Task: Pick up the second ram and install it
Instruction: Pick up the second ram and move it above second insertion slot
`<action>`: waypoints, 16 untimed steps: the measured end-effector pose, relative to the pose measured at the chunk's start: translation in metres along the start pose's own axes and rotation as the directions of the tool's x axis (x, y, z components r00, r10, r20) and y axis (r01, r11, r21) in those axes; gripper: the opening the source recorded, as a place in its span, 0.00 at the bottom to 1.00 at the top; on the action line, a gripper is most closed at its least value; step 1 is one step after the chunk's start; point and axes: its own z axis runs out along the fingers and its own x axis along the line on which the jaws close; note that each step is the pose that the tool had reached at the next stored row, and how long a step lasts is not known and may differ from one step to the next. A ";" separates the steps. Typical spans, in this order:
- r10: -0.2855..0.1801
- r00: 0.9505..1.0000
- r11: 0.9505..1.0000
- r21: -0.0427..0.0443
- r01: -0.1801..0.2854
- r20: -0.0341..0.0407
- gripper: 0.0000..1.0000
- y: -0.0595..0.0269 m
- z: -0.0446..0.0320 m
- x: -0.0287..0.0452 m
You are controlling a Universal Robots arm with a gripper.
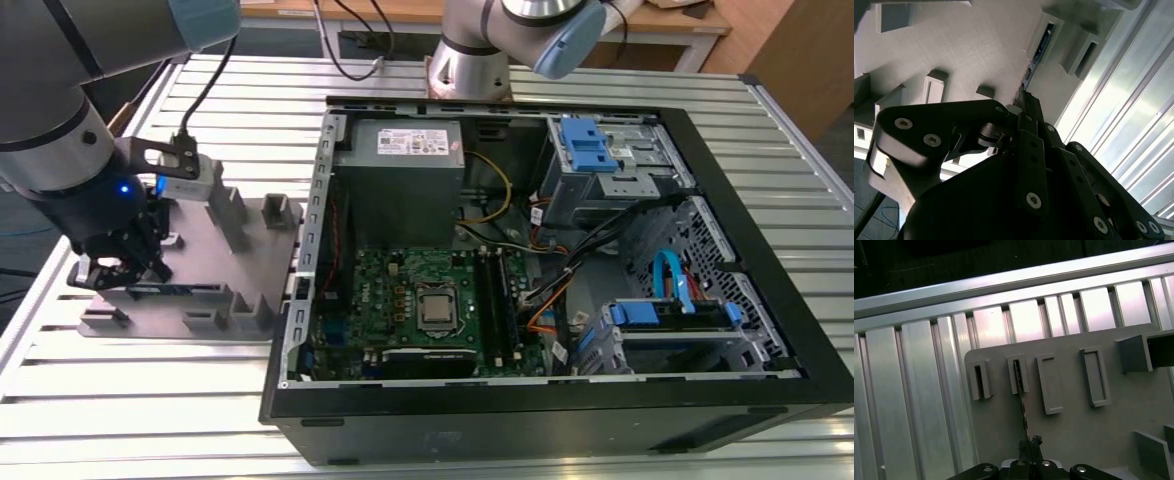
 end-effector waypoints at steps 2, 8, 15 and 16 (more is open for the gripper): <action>0.000 1.000 1.000 0.000 0.000 0.000 0.11 0.0000 0.0000 0.0000; -0.076 0.997 0.997 -0.002 0.076 -0.003 0.11 0.0000 0.0002 0.0000; -0.202 0.979 0.979 -0.005 0.202 -0.007 0.11 -0.0001 0.0012 0.0000; -0.219 0.976 0.976 -0.006 0.219 -0.008 0.11 -0.0001 0.0014 0.0000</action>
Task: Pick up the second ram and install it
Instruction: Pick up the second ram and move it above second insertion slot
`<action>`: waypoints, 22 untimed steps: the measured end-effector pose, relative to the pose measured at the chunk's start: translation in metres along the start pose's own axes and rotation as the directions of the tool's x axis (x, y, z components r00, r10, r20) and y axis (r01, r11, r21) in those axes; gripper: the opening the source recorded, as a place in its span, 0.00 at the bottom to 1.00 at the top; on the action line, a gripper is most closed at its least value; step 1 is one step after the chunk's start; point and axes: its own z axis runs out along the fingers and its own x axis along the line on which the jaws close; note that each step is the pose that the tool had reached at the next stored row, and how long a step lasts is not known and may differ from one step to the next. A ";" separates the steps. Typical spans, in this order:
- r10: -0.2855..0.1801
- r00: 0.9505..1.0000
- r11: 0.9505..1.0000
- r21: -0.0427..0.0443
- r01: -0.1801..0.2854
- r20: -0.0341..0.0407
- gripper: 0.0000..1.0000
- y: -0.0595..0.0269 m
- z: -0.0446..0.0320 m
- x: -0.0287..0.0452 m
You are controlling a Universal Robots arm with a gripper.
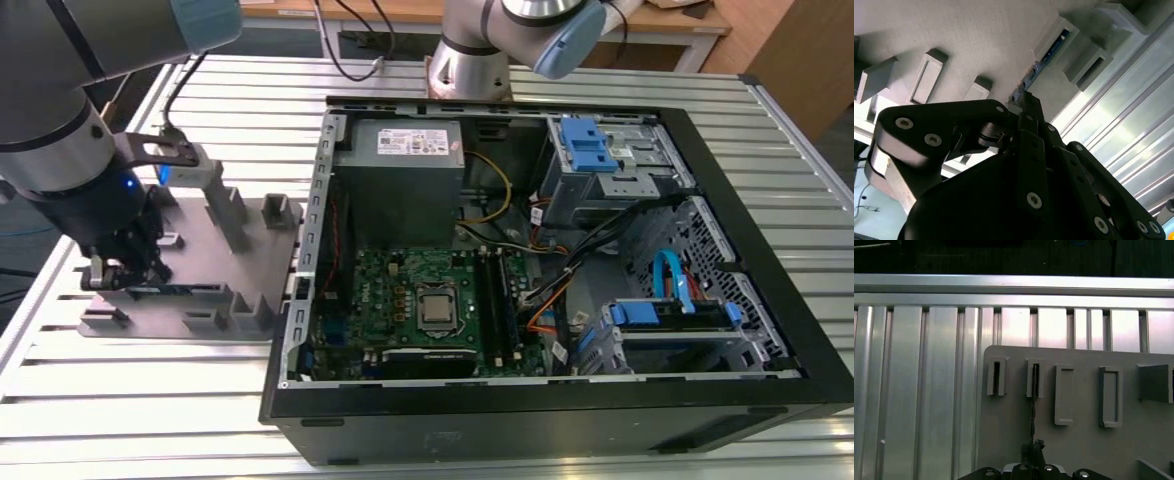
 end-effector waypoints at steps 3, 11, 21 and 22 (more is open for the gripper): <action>-0.007 1.000 1.000 0.000 0.007 0.000 0.11 0.0000 -0.0001 0.0000; -0.007 1.000 1.000 0.000 0.007 0.000 0.23 0.0000 0.0000 0.0000; -0.008 1.000 1.000 0.000 0.008 0.003 0.30 -0.0003 0.0107 0.0003; -0.008 1.000 1.000 0.000 0.008 0.006 0.30 -0.0004 0.0124 0.0004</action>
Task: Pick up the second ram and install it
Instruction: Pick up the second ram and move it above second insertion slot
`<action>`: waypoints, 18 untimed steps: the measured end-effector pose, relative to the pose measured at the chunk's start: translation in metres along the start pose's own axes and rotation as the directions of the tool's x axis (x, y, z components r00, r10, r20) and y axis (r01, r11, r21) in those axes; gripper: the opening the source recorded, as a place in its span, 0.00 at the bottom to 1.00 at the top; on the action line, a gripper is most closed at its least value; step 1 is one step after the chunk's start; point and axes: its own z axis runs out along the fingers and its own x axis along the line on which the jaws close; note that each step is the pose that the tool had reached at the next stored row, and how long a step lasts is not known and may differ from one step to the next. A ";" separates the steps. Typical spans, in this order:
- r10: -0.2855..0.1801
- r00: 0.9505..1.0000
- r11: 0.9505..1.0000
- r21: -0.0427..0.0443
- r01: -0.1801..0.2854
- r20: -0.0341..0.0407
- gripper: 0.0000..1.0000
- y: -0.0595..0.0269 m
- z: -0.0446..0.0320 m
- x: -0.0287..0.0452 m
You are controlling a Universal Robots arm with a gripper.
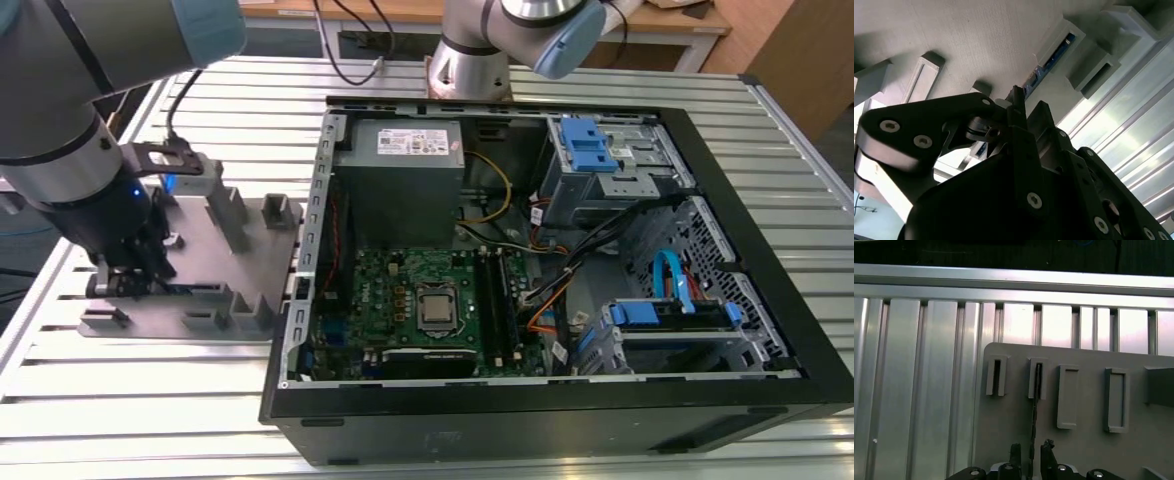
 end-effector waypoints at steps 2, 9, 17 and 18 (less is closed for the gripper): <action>0.000 1.000 1.000 0.000 0.000 0.007 0.30 -0.0001 0.0030 0.0002; -0.001 1.000 1.000 0.000 0.001 0.020 0.30 0.0017 0.0144 0.0015; -0.001 1.000 1.000 0.001 0.001 0.025 0.30 0.0017 0.0191 0.0021; -0.001 1.000 1.000 0.001 0.001 0.026 0.30 0.0017 0.0190 0.0021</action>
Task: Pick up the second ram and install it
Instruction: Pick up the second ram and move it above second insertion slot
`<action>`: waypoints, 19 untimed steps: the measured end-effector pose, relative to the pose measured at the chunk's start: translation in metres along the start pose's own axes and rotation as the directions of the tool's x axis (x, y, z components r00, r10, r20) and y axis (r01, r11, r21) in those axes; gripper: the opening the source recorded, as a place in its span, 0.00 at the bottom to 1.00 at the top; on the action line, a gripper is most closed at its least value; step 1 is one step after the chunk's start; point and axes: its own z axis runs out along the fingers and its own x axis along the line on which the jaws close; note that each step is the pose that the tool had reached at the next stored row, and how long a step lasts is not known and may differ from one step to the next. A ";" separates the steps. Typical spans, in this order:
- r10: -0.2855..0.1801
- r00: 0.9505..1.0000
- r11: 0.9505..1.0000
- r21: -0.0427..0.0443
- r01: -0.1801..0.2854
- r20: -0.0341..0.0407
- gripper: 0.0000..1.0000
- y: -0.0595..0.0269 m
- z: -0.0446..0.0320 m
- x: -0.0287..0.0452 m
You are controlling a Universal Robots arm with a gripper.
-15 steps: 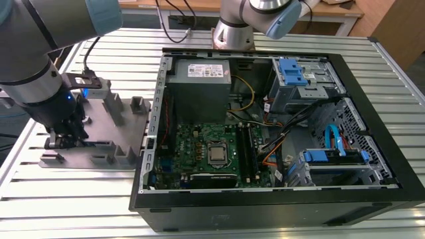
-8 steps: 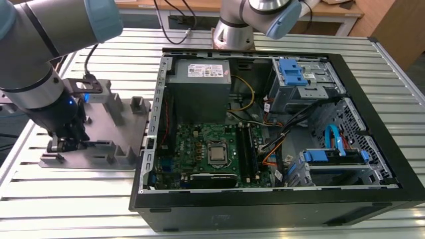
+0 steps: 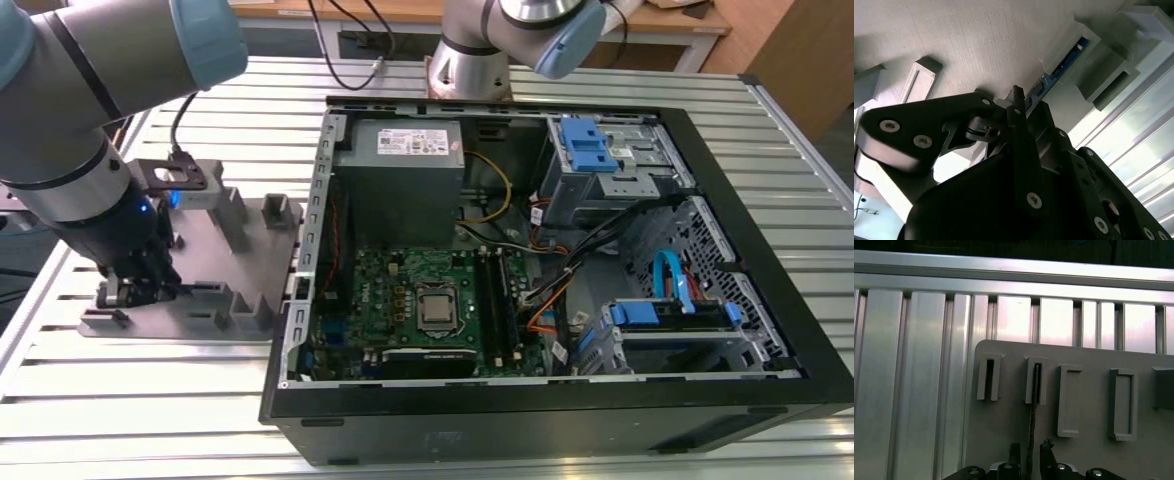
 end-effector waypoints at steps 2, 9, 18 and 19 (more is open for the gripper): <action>0.000 1.000 1.000 0.000 0.000 0.001 0.28 0.0000 0.0000 0.0000; 0.000 1.000 1.000 0.000 0.000 0.005 0.14 0.0000 0.0000 0.0000; 0.000 1.000 1.000 0.000 0.000 0.009 0.14 0.0000 0.0000 0.0000; 0.000 1.000 1.000 0.000 0.000 0.010 0.14 0.0000 0.0000 0.0000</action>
